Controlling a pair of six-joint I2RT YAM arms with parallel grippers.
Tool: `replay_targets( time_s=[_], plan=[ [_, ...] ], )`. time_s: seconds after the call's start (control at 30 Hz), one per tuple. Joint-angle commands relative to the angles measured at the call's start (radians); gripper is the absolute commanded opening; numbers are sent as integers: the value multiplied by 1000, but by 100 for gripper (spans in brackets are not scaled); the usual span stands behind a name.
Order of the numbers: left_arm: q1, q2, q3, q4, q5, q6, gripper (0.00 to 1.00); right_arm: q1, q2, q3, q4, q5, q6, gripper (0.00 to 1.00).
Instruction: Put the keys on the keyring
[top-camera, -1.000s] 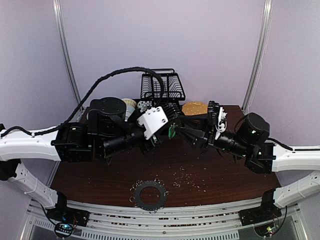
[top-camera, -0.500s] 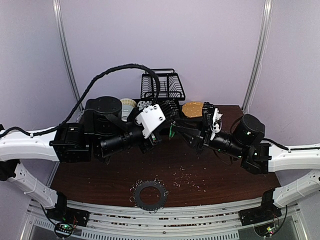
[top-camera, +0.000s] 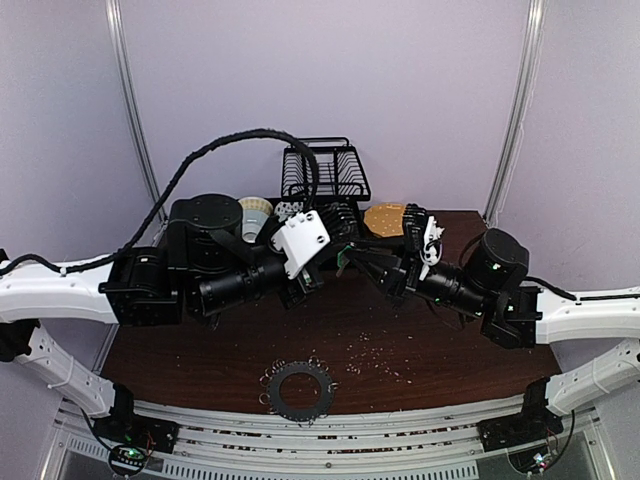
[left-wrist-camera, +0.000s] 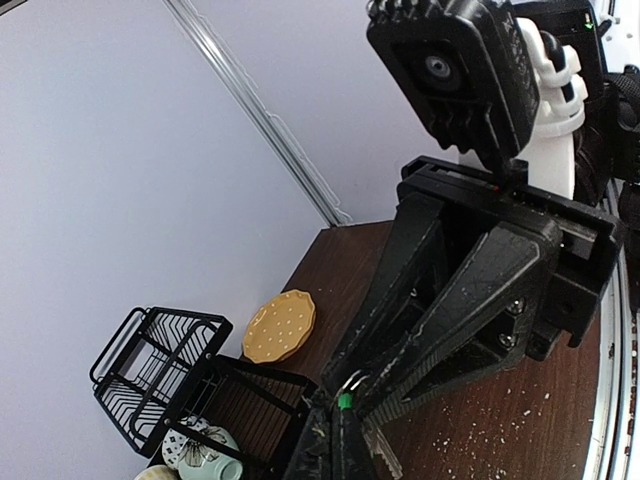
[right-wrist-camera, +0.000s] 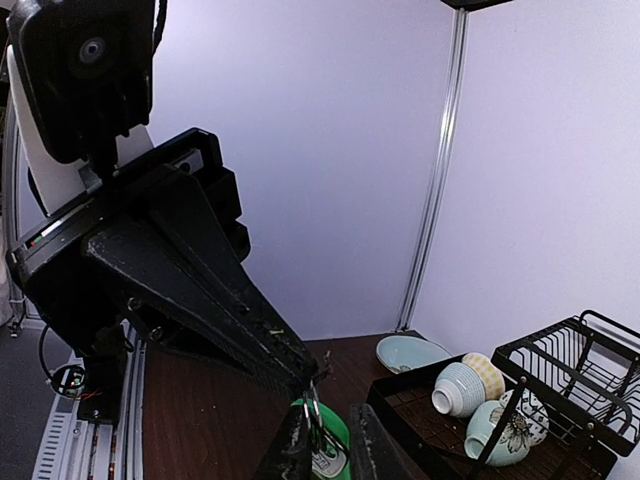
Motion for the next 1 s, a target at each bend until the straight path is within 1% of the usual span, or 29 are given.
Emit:
replay_targets(
  time_s=[0.0, 0.1, 0.13, 0.2, 0.23, 0.4, 0.47, 0.53, 0.6, 0.63, 0.7, 0.73, 0.77, 0.83, 0.9, 0.97],
  plan=[
    [-3, -18, -18, 48, 22, -18, 0, 5, -21, 18, 21, 18, 6, 14],
    [-3, -26, -29, 61, 16, -19, 0, 4, -23, 17, 21, 6, 3, 10],
    [-3, -26, -31, 64, 15, -18, 0, 4, -24, 18, 20, -2, -1, 8],
    [-3, -28, -37, 68, 11, -18, 0, 5, -26, 21, 11, -25, -12, 1],
    [-3, -29, -40, 70, 11, -18, 0, 5, -27, 21, 6, -29, -18, 0],
    [4, -33, -65, 84, 23, -20, 0, 4, -40, 22, -14, -46, -40, 0],
    [12, -35, -68, 80, 45, -26, 0, 4, -43, 25, -24, -56, -48, 0],
    [25, -44, -64, 61, 94, -29, 0, 5, -48, 37, -72, -66, -81, 0],
    [47, -60, -52, 11, 154, -36, 17, 5, -60, 52, -145, -74, -135, 0],
    [63, -69, -44, -14, 199, -38, 22, 5, -68, 57, -185, -76, -170, 0],
    [92, -91, -36, -60, 292, -38, 31, 5, -85, 69, -269, -83, -246, 0],
    [105, -98, -35, -83, 341, -30, 33, 5, -89, 77, -315, -95, -282, 0],
    [112, -102, -35, -99, 376, -22, 34, 5, -92, 90, -374, -109, -311, 0],
    [114, -89, -22, -142, 390, -1, 34, 5, -88, 126, -443, -151, -342, 0],
    [115, -63, 2, -180, 391, 13, 31, 5, -83, 141, -470, -187, -352, 0],
    [114, -43, 13, -172, 424, 11, 30, 5, -78, 148, -483, -211, -361, 0]
  ],
)
